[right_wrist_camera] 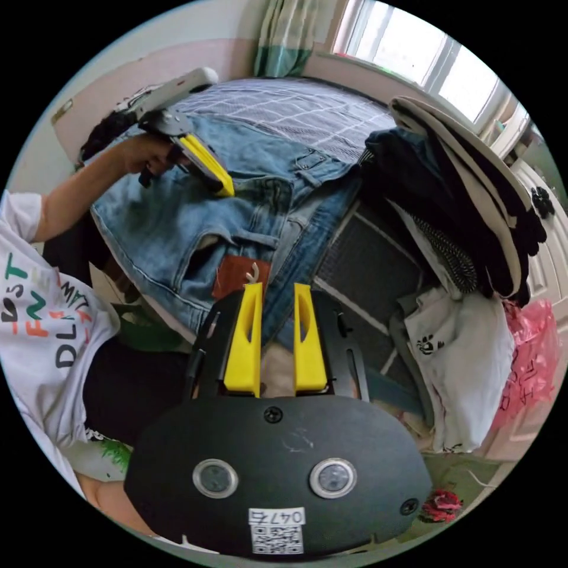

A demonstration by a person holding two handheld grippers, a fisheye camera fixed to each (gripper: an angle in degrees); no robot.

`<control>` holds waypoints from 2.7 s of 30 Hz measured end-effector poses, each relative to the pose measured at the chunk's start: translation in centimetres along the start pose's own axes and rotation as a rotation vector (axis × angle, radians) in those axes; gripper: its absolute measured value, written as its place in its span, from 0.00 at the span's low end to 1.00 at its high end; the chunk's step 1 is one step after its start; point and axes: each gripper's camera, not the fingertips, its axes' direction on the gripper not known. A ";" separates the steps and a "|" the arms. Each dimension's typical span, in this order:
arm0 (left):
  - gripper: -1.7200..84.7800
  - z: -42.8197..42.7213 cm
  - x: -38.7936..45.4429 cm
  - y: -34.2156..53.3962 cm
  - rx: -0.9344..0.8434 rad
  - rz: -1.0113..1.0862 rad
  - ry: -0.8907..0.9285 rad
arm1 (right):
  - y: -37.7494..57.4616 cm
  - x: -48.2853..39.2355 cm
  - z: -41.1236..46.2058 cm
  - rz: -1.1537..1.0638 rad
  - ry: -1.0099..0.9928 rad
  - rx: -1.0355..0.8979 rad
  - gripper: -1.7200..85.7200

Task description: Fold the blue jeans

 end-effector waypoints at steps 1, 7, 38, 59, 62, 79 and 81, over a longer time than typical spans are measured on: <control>0.01 -1.0 0.6 1.3 0.037 0.009 -0.027 | -0.1 0.2 0.0 0.006 -0.020 0.019 0.06; 0.01 -6.7 1.4 12.0 0.192 -0.099 -0.204 | -0.7 0.0 0.6 0.040 -0.075 -0.055 0.06; 0.15 -16.8 -2.1 66.1 0.356 -1.185 -0.778 | 1.3 -18.8 -3.8 -0.255 0.197 0.163 0.06; 0.03 -13.0 -3.5 71.9 0.685 -1.302 -0.755 | 6.0 -18.8 -4.0 -0.124 0.298 -0.018 0.06; 0.06 -11.9 -5.2 70.5 0.520 -1.306 -0.846 | 6.4 -18.8 -3.8 -0.093 0.295 0.000 0.05; 0.02 -10.4 -9.2 72.7 0.604 -1.301 -0.717 | 6.1 -20.4 -2.9 -0.097 0.322 -0.031 0.07; 0.01 -10.6 -9.3 73.1 0.628 -1.292 -0.701 | 6.7 -20.9 -3.2 -0.130 0.345 -0.041 0.07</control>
